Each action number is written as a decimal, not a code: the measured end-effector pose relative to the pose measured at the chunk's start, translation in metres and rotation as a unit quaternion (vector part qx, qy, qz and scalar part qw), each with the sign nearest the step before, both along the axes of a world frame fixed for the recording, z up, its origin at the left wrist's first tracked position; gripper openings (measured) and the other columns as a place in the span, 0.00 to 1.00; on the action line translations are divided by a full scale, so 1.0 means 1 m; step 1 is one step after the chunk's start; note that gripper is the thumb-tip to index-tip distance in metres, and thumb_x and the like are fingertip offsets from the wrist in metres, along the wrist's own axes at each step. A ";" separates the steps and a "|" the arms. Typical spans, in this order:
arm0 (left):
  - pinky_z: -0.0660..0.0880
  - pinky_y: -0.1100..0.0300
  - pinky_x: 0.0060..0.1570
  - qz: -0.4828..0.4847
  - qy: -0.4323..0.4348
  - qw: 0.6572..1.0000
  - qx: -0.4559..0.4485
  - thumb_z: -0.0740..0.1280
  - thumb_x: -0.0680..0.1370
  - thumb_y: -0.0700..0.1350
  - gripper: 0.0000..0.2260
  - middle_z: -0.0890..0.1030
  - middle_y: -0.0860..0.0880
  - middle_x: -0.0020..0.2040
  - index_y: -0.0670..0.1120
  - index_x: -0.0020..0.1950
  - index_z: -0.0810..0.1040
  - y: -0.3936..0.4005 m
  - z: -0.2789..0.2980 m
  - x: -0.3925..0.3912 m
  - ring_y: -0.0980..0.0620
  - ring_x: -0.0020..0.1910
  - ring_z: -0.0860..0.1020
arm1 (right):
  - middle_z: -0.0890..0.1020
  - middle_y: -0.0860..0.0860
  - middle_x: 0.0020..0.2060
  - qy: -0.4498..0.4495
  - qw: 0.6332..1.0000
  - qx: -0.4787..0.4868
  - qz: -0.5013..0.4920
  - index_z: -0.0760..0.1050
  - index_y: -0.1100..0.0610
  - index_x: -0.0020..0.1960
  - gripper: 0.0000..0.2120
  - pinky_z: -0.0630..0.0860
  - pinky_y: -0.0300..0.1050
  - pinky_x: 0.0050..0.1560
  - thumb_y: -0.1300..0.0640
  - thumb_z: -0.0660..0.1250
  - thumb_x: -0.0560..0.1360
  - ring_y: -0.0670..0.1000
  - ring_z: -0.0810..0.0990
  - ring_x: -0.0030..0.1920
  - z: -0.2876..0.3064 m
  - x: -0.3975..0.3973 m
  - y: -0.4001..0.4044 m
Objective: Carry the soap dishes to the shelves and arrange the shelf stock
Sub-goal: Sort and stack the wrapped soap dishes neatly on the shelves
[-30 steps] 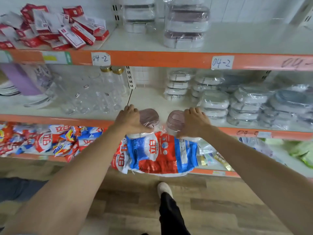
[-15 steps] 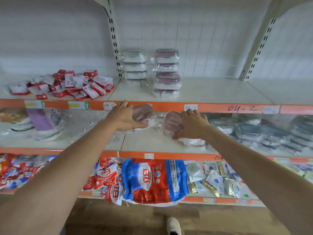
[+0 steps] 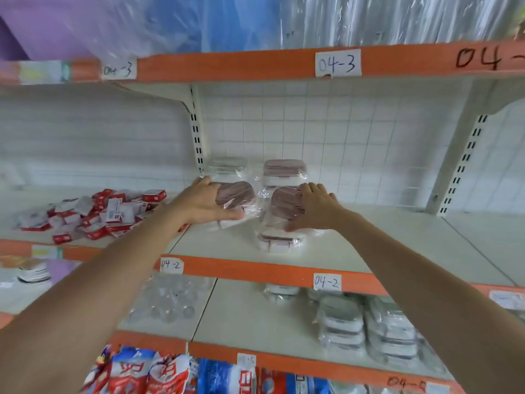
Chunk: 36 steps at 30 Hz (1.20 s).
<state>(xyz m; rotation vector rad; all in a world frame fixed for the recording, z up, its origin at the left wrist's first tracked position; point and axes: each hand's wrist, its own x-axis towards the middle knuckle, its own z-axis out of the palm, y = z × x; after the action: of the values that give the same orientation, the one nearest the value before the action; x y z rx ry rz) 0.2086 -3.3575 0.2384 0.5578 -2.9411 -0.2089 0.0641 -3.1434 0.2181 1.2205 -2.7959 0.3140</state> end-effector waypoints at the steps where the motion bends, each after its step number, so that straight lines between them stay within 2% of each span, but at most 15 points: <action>1: 0.67 0.56 0.59 0.001 0.002 1.000 0.009 0.64 0.57 0.77 0.48 0.68 0.48 0.58 0.46 0.66 0.72 -0.002 0.001 -0.004 0.50 0.61 0.66 | 0.66 0.54 0.66 -0.001 1.000 0.004 0.008 0.59 0.59 0.70 0.46 0.62 0.54 0.66 0.37 0.74 0.63 0.55 0.63 0.67 -0.002 -0.008 -0.007; 5: 0.68 0.56 0.59 -0.004 0.009 1.000 0.022 0.57 0.53 0.79 0.52 0.68 0.48 0.59 0.45 0.66 0.72 -0.008 0.003 -0.017 0.50 0.61 0.66 | 0.66 0.53 0.65 -0.011 0.999 0.004 0.035 0.61 0.57 0.70 0.43 0.61 0.52 0.65 0.38 0.74 0.64 0.55 0.63 0.66 -0.009 -0.032 -0.028; 10: 0.65 0.55 0.67 -0.018 0.015 0.999 0.035 0.65 0.61 0.76 0.48 0.66 0.46 0.68 0.45 0.71 0.68 -0.015 0.013 -0.033 0.48 0.68 0.63 | 0.65 0.52 0.67 -0.038 0.997 0.010 0.066 0.61 0.55 0.73 0.44 0.61 0.52 0.68 0.38 0.74 0.64 0.55 0.62 0.68 -0.012 -0.052 -0.047; 14: 0.68 0.56 0.60 -0.047 0.009 0.999 0.010 0.68 0.68 0.68 0.37 0.67 0.47 0.59 0.46 0.68 0.70 -0.016 0.022 -0.053 0.49 0.62 0.66 | 0.65 0.52 0.67 -0.063 0.996 0.018 0.065 0.60 0.53 0.73 0.43 0.62 0.54 0.69 0.39 0.74 0.66 0.55 0.62 0.68 -0.019 -0.061 -0.053; 17: 0.68 0.56 0.61 -0.084 0.010 0.996 0.001 0.68 0.68 0.68 0.36 0.66 0.48 0.58 0.47 0.69 0.69 -0.010 0.027 -0.071 0.50 0.61 0.65 | 0.61 0.51 0.71 -0.054 0.996 0.025 0.062 0.62 0.56 0.72 0.42 0.61 0.53 0.70 0.39 0.74 0.66 0.54 0.59 0.71 -0.023 -0.062 -0.050; 21: 0.69 0.54 0.62 -0.126 0.018 0.992 -0.006 0.68 0.67 0.69 0.39 0.66 0.49 0.56 0.47 0.70 0.68 0.003 0.032 -0.095 0.51 0.62 0.65 | 0.54 0.50 0.74 -0.128 0.990 -0.045 0.045 0.51 0.56 0.77 0.54 0.57 0.53 0.73 0.40 0.77 0.62 0.53 0.52 0.75 -0.021 -0.069 -0.027; 23: 0.68 0.53 0.64 -0.144 0.016 0.989 -0.006 0.69 0.66 0.69 0.42 0.66 0.49 0.59 0.47 0.73 0.65 0.013 0.028 -0.109 0.50 0.64 0.64 | 0.56 0.51 0.74 -0.186 0.979 -0.080 0.026 0.48 0.55 0.78 0.55 0.58 0.51 0.73 0.44 0.78 0.63 0.52 0.55 0.75 -0.020 -0.074 -0.009; 27: 0.64 0.51 0.69 -0.175 0.000 0.985 -0.011 0.69 0.66 0.69 0.46 0.63 0.48 0.72 0.45 0.74 0.59 0.031 0.016 -0.130 0.49 0.71 0.62 | 0.62 0.50 0.73 -0.290 0.948 -0.129 -0.015 0.47 0.56 0.77 0.51 0.64 0.45 0.69 0.56 0.78 0.66 0.49 0.62 0.72 -0.021 -0.079 0.013; 32: 0.66 0.51 0.66 -0.189 0.000 0.982 -0.021 0.69 0.66 0.70 0.45 0.64 0.47 0.71 0.45 0.72 0.60 0.045 0.005 -0.141 0.48 0.69 0.63 | 0.67 0.45 0.64 -0.309 0.940 -0.147 -0.004 0.52 0.54 0.76 0.46 0.64 0.40 0.60 0.62 0.76 0.68 0.44 0.65 0.64 -0.013 -0.077 0.017; 36: 0.64 0.52 0.68 -0.195 0.010 0.981 0.000 0.69 0.65 0.70 0.45 0.63 0.50 0.72 0.45 0.73 0.61 0.033 0.004 -0.136 0.50 0.71 0.62 | 0.68 0.43 0.61 -0.311 0.937 -0.159 0.025 0.57 0.51 0.73 0.40 0.62 0.38 0.58 0.60 0.75 0.69 0.44 0.65 0.63 -0.006 -0.072 0.011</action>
<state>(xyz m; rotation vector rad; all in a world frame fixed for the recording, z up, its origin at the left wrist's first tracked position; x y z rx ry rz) 0.0726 -3.3248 0.2428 -0.0291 -3.0012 -0.2511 -0.0075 -3.1324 0.2125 1.2812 -3.0050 1.3087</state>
